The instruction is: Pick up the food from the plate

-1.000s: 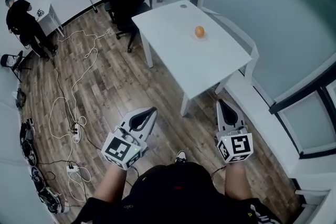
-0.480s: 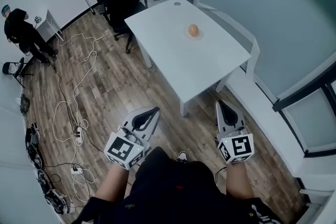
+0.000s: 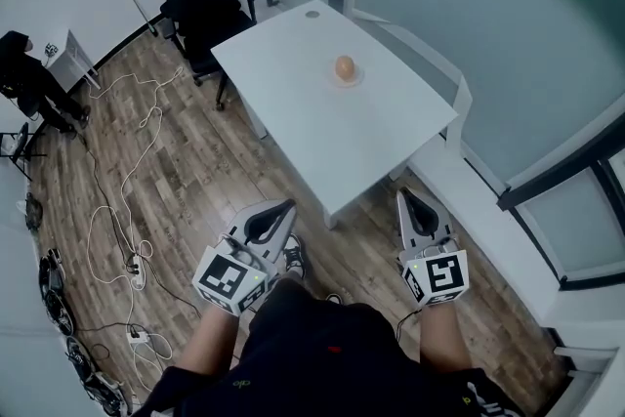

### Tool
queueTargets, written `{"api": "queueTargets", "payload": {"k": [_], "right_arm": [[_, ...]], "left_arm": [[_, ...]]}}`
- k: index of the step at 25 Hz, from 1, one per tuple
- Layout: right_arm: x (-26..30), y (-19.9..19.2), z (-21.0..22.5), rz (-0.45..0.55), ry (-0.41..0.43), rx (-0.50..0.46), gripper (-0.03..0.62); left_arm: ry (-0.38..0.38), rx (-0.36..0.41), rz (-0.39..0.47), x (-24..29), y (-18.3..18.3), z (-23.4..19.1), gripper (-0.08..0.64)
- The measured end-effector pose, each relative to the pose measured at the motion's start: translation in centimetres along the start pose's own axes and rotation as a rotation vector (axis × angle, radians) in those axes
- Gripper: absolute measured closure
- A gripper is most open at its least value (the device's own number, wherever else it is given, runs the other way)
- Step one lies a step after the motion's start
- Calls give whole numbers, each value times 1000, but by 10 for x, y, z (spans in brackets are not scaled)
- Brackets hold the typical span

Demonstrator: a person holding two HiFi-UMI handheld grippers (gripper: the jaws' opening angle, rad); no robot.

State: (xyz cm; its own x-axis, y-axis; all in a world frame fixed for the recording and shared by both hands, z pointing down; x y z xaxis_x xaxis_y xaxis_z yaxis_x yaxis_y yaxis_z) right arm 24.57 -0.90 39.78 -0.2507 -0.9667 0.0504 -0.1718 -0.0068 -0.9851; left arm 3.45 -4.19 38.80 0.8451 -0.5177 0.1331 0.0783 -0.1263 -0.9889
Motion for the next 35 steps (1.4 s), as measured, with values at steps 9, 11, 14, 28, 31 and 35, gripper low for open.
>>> {"api": "queueTargets", "payload": {"k": [9,11,14,28,31,35], "right_arm": [[111,1,26,-52,-35,-12,568],[140,5,27,-62,-40,-19,568],[180,13,30,-75,-54,-29,568],[303,21,57,-145,-151,-76,568],[319,12,67,-173,-146,-68,568],[340,-14,99,-197,-145,-31,568]], "left_arm": [[-31,-20,7,61,10,-105,535],[-38,-24,12,71,14,-135,534],[-50,-24,26,88,26,-178,534],[-109,-45,35,153,36,-307,534],[-96,-83,17,166,34,-318,534],[-61,-70,4,197,31,-324,534]]}}
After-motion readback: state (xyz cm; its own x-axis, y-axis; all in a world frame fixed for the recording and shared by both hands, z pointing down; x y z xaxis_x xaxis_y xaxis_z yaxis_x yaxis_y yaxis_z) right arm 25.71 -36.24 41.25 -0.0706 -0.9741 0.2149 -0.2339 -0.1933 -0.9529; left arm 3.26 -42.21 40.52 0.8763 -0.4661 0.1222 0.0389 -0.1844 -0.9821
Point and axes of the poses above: the fingertips, and each gripper's own axes: x forward along the fingers, z to its right, y out of its top, the point moved 3 cm from there along -x, backward along the fingers, and after that the axes turned 2 degrees about -x, right-handed, at the moved point
